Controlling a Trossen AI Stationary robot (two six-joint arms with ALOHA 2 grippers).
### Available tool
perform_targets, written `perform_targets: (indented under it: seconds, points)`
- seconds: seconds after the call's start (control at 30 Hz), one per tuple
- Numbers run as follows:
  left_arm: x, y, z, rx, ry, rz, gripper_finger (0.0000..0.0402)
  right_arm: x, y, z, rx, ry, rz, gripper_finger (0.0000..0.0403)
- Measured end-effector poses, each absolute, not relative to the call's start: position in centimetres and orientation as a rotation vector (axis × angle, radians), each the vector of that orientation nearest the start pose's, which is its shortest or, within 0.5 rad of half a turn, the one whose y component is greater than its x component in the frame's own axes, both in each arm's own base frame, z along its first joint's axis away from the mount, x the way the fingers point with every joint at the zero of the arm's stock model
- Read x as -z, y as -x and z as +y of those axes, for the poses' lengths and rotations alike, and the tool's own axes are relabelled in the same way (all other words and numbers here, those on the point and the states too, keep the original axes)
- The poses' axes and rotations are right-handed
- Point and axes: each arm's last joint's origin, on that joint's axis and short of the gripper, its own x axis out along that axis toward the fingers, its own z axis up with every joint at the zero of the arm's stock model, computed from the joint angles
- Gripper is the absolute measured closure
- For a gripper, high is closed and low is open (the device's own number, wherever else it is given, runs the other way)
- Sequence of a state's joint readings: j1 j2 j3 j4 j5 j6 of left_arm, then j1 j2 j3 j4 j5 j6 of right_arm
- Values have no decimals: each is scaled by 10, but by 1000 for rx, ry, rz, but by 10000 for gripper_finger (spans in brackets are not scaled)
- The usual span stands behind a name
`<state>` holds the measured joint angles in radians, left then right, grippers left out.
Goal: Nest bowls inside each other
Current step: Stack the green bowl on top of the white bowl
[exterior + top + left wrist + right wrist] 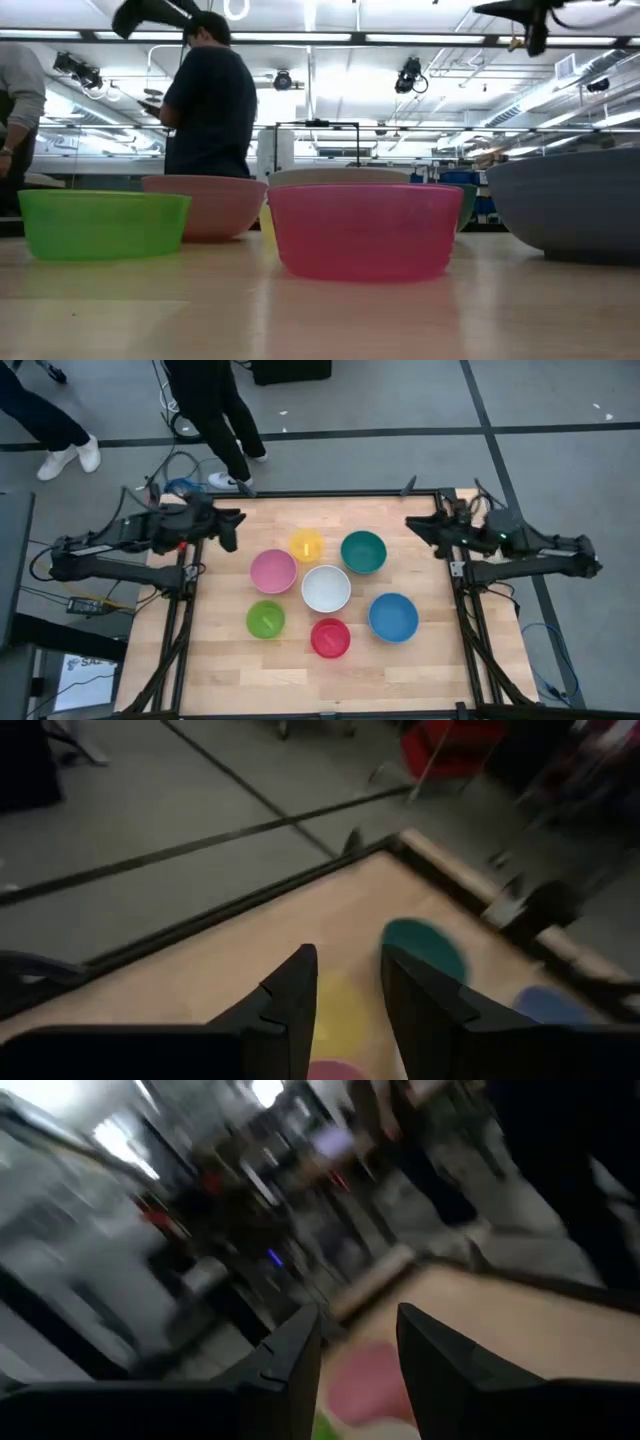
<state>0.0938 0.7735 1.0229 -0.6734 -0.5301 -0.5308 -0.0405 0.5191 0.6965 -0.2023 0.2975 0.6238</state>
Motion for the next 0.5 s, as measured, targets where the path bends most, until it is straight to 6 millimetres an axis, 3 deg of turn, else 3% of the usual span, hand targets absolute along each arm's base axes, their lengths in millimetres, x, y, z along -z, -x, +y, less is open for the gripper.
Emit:
perform_targets:
  seconds: [0.13,0.23,0.37,0.5]
  points:
    - [-361,-154,31,-707,294,332,280,-362,-142,-21,485,-651,105,279]
    - [-357,-167,32,-707,270,363,280,-379,-163,-26,515,-615,137,279]
    - [-356,-184,33,-688,422,284,280,-401,-189,-30,489,-554,71,280]
    - [-359,-198,32,-585,513,223,280,-423,-207,-29,338,-506,-35,280]
